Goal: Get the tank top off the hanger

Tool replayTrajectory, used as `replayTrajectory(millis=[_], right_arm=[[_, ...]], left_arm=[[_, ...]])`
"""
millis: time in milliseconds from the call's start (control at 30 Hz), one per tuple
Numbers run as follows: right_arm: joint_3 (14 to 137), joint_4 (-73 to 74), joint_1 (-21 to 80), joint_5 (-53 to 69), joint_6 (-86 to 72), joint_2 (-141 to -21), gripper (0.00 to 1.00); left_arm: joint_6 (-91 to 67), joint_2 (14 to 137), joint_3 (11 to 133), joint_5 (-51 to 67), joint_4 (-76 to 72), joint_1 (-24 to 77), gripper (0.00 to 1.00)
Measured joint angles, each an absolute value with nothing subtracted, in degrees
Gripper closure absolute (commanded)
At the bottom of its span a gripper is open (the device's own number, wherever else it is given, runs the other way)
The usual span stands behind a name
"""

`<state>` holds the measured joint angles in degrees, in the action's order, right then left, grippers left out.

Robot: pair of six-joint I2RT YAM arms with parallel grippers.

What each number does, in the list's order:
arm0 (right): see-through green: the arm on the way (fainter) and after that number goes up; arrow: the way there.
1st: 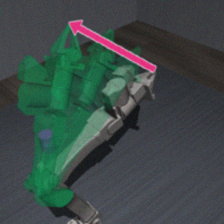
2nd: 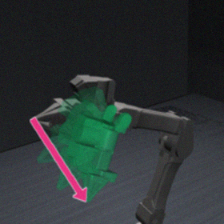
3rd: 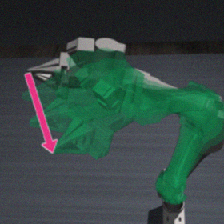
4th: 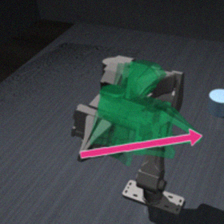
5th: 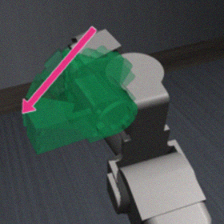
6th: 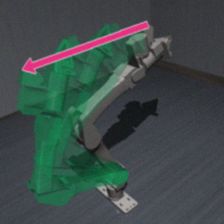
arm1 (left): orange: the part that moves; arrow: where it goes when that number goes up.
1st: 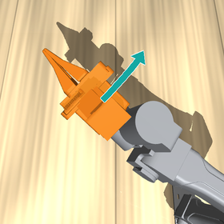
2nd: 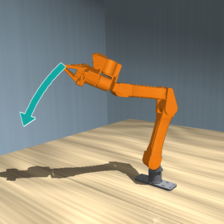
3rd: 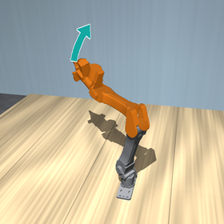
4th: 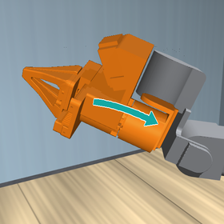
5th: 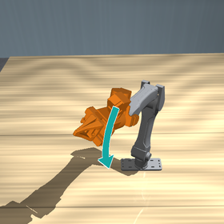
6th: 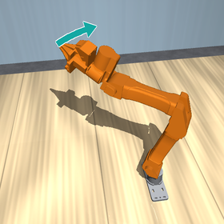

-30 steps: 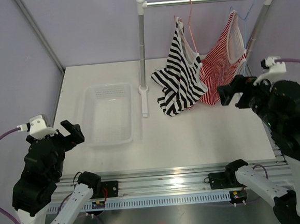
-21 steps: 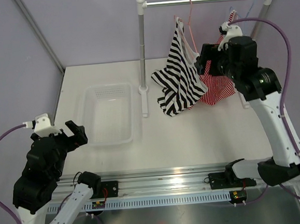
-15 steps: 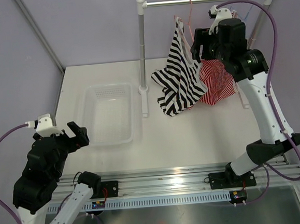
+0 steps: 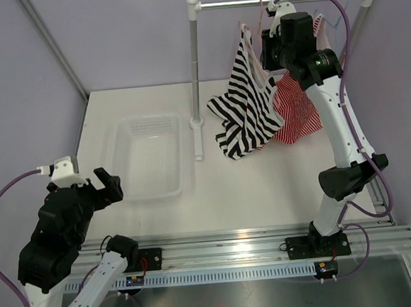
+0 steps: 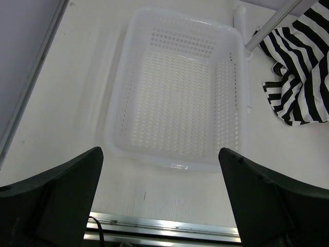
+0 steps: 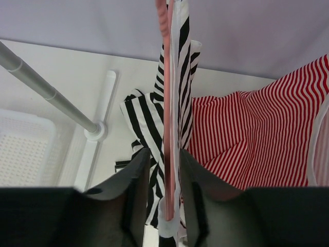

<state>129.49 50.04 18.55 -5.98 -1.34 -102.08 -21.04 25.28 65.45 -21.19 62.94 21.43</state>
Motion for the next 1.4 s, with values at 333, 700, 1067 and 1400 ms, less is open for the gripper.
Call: replayTrajectory(millis=[333, 700, 1067, 1400], right_arm=[[129.95, 50.43, 18.35, -4.8, -1.08, -103.77, 0.78], [129.95, 50.33, 18.33, -4.86, -0.91, -103.94, 1.0], [130.23, 47.46, 18.33, -4.91, -2.48, -102.39, 1.0], [130.17, 49.23, 18.33, -4.1, -4.05, -95.74, 1.0]], left_arm=[[-20.99, 25.28, 64.23, -21.04, 62.89, 21.43, 0.01], [-20.99, 25.32, 63.81, -20.53, 62.46, 21.43, 0.01], [-21.06, 26.46, 63.0, -19.86, 61.95, 21.43, 0.01], [-21.21, 26.79, 62.72, -17.56, 61.54, 21.43, 0.01]])
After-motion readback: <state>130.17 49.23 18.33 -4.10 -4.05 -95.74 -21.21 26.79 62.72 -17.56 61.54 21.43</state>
